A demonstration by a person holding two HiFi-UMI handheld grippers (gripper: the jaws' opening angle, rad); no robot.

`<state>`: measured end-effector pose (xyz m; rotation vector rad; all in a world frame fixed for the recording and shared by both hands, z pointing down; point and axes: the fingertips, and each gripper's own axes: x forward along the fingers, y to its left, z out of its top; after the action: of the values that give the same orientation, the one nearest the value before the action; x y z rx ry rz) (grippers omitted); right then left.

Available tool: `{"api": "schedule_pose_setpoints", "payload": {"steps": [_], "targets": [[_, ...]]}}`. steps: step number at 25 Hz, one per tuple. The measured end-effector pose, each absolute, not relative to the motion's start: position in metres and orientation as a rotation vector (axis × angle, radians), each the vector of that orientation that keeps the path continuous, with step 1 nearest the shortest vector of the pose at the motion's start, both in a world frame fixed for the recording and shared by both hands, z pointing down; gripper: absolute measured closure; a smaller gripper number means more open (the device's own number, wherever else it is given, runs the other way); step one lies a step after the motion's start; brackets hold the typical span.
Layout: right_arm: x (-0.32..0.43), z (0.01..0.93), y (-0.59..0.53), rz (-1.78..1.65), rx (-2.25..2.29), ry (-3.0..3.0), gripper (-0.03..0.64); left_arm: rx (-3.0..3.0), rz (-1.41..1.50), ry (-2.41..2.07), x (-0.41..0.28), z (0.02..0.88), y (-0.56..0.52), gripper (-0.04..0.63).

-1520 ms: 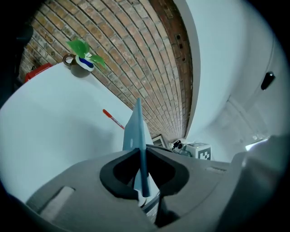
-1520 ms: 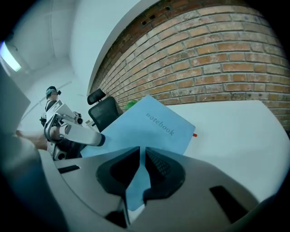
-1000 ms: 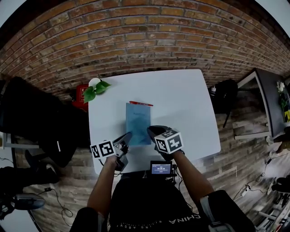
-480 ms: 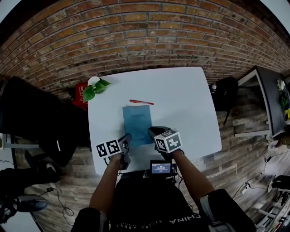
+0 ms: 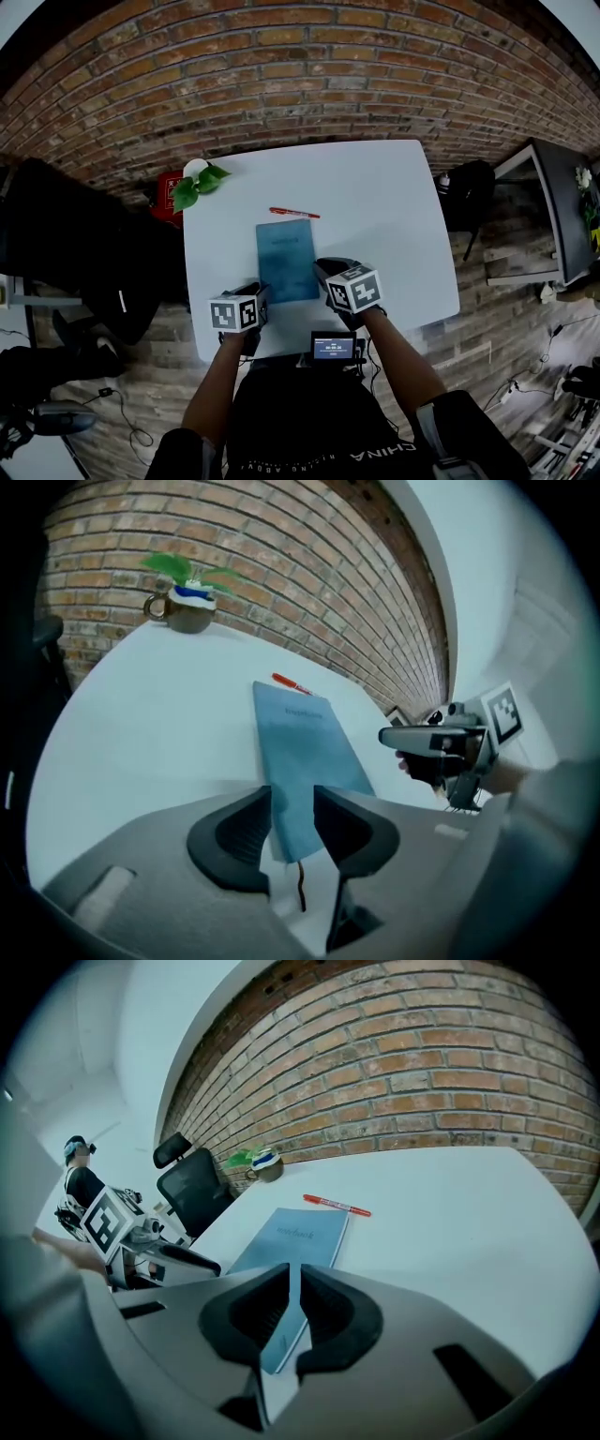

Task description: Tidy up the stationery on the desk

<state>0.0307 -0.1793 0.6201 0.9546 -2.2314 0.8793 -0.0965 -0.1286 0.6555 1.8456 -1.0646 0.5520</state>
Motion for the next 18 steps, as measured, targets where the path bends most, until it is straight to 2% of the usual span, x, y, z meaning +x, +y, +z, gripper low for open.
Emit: {"api": "schedule_pose_setpoints", "payload": {"steps": [6,9,10,18], "targets": [[0.027,0.619,-0.199,0.787,0.931,-2.228,0.571,2.066,0.765,-1.063,-0.085,0.644,-0.147,0.476],[0.022,0.618,-0.214,0.704,0.897,-2.222,0.571,2.166,0.893,-1.054,-0.078,0.645,-0.158,0.565],[0.020,0.618,-0.220,0.676,0.884,-2.219,0.571,2.188,0.928,-1.041,-0.075,0.646,-0.160,0.572],[0.002,0.625,-0.266,0.474,0.774,-2.168,0.555,2.216,1.057,-0.939,-0.066,0.664,-0.168,0.584]]}}
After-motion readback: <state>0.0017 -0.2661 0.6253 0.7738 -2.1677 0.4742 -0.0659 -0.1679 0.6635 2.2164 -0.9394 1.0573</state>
